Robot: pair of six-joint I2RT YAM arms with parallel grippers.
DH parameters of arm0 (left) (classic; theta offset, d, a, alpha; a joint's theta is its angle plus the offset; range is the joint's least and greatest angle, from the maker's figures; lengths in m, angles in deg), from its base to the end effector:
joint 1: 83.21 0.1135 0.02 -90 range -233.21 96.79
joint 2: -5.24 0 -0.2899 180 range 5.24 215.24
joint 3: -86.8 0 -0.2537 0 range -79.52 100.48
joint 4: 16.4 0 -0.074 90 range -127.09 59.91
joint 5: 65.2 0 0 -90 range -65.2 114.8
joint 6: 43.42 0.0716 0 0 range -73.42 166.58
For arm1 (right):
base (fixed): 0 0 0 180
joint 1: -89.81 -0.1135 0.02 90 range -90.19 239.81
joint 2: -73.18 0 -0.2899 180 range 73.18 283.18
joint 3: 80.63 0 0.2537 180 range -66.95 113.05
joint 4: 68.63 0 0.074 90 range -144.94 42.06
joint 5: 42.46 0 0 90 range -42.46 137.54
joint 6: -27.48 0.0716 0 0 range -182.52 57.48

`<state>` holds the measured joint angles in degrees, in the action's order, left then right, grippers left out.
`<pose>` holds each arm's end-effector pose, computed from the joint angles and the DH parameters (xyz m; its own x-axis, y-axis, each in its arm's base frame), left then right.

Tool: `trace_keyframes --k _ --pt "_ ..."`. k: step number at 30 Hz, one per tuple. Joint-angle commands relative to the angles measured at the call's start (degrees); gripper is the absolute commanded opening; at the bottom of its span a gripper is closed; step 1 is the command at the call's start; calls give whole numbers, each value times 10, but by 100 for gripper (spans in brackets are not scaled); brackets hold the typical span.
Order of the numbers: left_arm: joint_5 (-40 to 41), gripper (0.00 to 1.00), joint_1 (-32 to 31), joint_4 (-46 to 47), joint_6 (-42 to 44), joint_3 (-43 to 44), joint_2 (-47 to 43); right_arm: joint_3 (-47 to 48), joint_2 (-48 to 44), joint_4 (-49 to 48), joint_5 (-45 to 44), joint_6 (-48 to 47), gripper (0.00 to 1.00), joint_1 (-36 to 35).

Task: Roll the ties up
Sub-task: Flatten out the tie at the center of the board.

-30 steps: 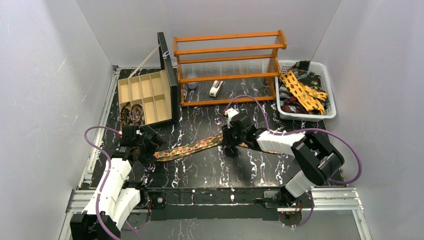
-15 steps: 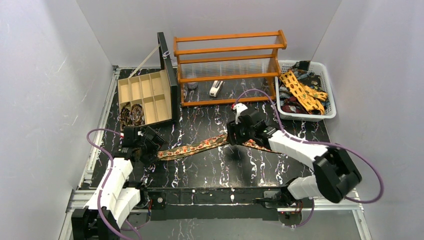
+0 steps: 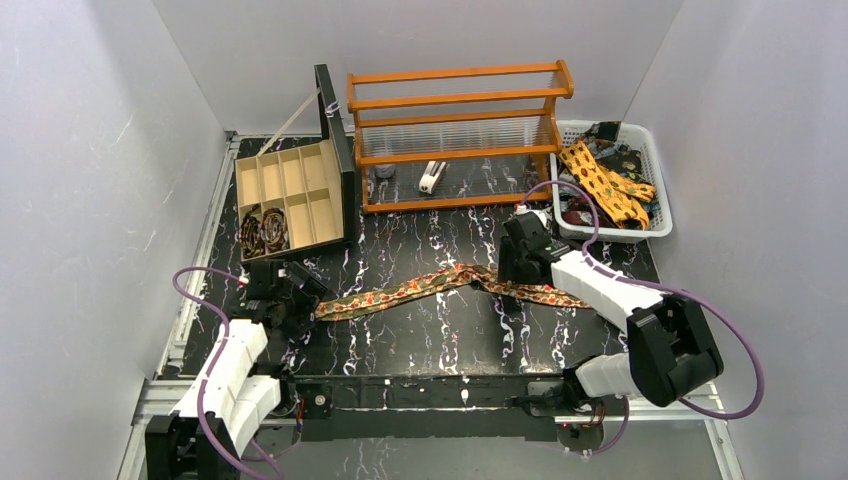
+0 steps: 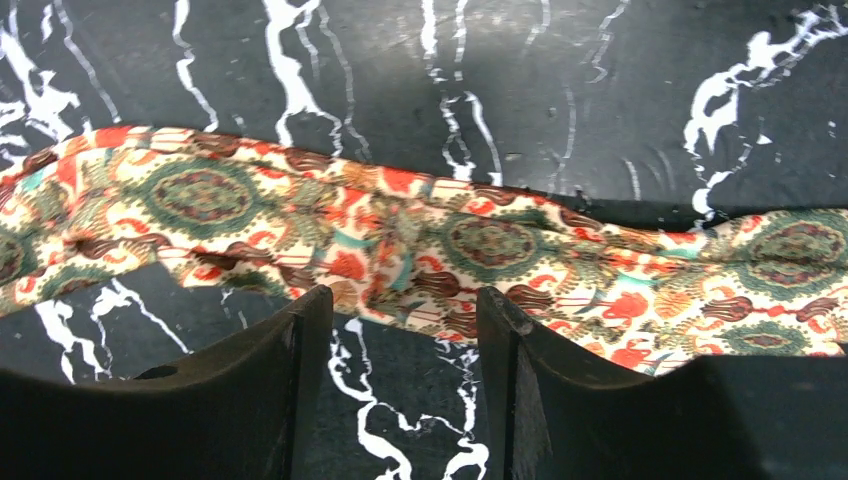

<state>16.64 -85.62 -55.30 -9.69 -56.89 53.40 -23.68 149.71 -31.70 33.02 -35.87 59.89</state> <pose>0.1660 -0.0172 0.1652 -0.5389 -0.8013 -0.2599 -0.5705 0.5742 -0.5872 0.2435 0.1194 0.1909 -0.8088 0.0355 -0.5870 -0.0002 0.9982 0.0606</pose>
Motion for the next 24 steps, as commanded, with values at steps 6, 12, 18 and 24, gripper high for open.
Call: trace_keyframes --k 6,12,18,24 --pt "31 91 2 -10 5 4 -17 -30 48 -82 66 -50 60 59" --pt "44 84 3 0 12 -9 0 7 96 -80 97 -120 47 69" --pt "56 67 3 34 21 -14 19 8 89 -77 87 -158 45 69" --pt "74 57 3 16 42 -6 28 -5 61 -93 61 -188 45 69"
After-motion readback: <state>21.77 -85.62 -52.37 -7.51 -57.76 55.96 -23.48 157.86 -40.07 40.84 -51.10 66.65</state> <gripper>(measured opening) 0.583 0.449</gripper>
